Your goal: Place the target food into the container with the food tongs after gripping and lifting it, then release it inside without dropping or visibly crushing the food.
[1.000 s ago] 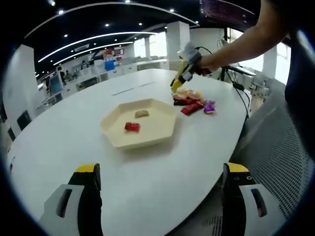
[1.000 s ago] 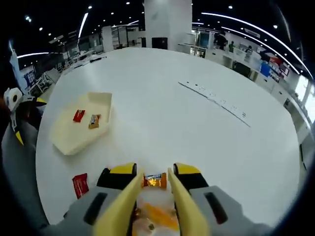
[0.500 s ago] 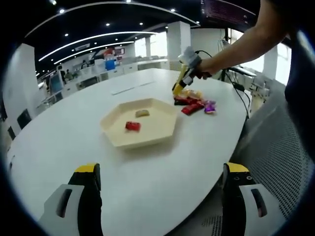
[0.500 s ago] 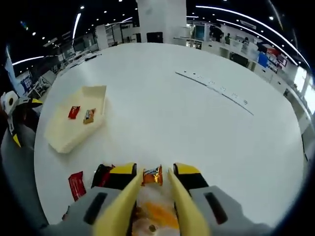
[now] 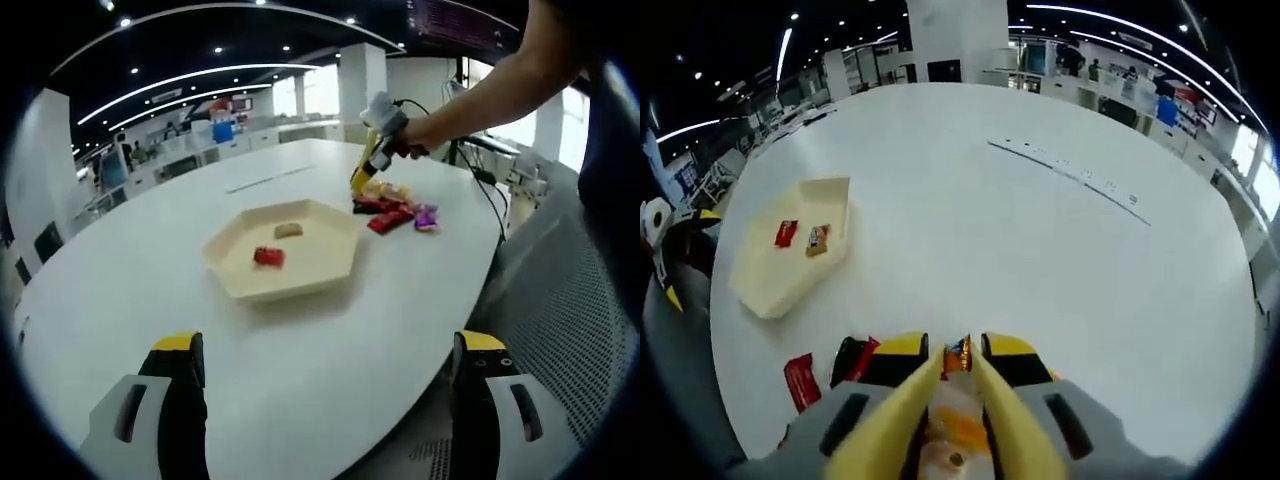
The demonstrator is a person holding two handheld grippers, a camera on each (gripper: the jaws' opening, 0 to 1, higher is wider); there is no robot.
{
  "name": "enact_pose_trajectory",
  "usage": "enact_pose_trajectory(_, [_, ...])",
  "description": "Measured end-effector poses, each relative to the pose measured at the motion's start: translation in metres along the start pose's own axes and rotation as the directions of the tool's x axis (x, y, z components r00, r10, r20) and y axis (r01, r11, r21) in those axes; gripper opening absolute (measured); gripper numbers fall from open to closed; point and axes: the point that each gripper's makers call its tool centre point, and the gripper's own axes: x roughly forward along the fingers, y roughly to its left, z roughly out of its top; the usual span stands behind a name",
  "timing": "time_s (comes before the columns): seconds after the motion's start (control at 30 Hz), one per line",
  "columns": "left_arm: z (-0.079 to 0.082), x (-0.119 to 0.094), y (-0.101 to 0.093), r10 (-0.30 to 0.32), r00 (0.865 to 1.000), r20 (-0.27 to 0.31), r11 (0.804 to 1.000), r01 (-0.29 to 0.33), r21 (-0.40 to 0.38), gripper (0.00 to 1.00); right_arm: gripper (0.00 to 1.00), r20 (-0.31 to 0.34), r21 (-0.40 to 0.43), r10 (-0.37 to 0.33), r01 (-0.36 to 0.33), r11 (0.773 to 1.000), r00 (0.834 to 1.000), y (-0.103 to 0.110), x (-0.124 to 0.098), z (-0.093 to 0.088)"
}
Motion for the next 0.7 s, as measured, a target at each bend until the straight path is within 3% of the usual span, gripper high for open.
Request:
enact_pose_trajectory(0.37, [0.001,0.0,-0.001,-0.002,1.0,0.004,1.0,0.002,0.003,0.99,0.18,0.009,0.009,-0.01,0.01,1.0,1.0,-0.004,-0.018,0.016])
enact_pose_trajectory(0.7, [0.007,-0.002,0.002,0.01,0.999,0.034,1.0,-0.01,0.001,0.99,0.18,0.05,-0.031,-0.022,0.023,0.999,0.999,0.001,-0.042,0.058])
